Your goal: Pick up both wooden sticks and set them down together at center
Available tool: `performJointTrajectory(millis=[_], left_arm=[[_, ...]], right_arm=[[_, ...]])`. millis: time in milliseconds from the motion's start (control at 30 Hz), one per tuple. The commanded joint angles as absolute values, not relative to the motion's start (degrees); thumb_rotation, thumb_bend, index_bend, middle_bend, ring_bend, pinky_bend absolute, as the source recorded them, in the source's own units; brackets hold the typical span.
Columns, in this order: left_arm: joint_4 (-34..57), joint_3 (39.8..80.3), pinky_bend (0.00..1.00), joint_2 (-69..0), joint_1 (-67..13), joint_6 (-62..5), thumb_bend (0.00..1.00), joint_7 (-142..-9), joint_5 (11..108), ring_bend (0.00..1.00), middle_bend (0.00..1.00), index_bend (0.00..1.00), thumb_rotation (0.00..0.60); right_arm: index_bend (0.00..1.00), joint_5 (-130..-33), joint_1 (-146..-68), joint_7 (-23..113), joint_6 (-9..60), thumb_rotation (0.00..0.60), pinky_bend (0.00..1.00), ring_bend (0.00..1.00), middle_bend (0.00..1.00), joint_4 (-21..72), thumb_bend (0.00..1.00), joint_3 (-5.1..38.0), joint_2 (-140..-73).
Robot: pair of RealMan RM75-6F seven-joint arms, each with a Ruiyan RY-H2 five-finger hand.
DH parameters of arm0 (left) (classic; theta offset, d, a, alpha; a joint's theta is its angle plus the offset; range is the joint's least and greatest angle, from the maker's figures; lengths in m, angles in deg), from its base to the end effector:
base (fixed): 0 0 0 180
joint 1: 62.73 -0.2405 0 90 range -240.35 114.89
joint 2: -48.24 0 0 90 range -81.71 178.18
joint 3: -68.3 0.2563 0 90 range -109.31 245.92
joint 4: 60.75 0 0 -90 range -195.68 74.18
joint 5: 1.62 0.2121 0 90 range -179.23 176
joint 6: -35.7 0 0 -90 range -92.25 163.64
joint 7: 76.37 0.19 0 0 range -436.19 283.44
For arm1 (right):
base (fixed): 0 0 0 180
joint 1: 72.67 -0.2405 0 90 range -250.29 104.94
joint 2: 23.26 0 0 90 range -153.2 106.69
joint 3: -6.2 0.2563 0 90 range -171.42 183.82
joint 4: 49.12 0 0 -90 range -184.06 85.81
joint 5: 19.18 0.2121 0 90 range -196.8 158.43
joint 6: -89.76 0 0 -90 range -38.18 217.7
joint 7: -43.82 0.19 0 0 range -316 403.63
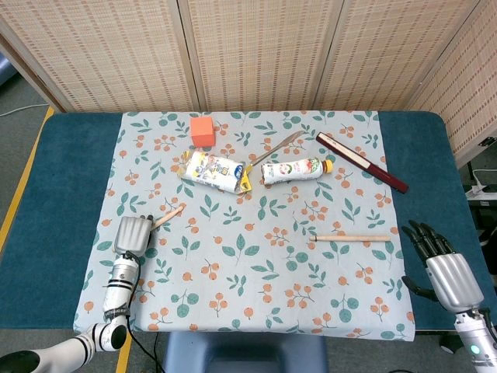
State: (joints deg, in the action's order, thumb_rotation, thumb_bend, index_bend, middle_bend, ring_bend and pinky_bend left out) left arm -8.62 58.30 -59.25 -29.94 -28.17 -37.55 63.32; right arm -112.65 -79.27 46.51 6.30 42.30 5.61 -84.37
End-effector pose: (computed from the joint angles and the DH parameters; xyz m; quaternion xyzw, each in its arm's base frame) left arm -0.2563 0.3852 -0.0603 -0.7141 -0.2492 -0.2029 0.6219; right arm -0.2995 -0.2219 0.1500 0.6575 -0.3695 0.3831 0.5333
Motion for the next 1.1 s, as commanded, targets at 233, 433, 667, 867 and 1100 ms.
performJointTrajectory(millis=[233,433,667,867,1100], left_arm=[[-6.8,58.4,1.00,-57.7,-30.7,-32.2,0.40,-39.7,66.2,1.00,0.78,0.67,0.600],[-2.1,58.1,1.00,-54.4,-31.9,-35.5,0.40,-41.9,68.1,1.00,0.79,0.67,0.600],[7.6,56.9,1.00,-46.3,-34.0,-39.8,0.40,-43.7,69.8,1.00,0.79,0.67,0.600],[16.2,56.3,1.00,-38.3,-35.6,-42.1,0.40,-43.5,71.0,1.00,0.80,0.68,0.600],[22.4,56.8,1.00,-33.2,-36.9,-44.9,0.40,-43.3,73.7,1.00,0.80,0.68,0.600]], right_arm=[[0.00,-111.8,-79.7,46.1,7.2,0.600,0.17,0.00,0.00,42.3,0.14,6.0,-84.3],[0.00,-110.0,-80.2,43.4,8.0,0.600,0.47,0.12,0.01,42.0,0.14,7.1,-84.9],[0.08,-105.5,-82.9,39.2,12.3,0.600,0.67,0.38,0.09,39.1,0.14,9.7,-88.1],[0.28,-102.9,-85.9,34.5,13.6,0.600,0.83,0.62,0.21,31.5,0.14,12.5,-95.3],[0.36,-101.1,-90.3,32.6,19.7,0.600,0.89,0.68,0.29,25.6,0.14,13.3,-100.5]])
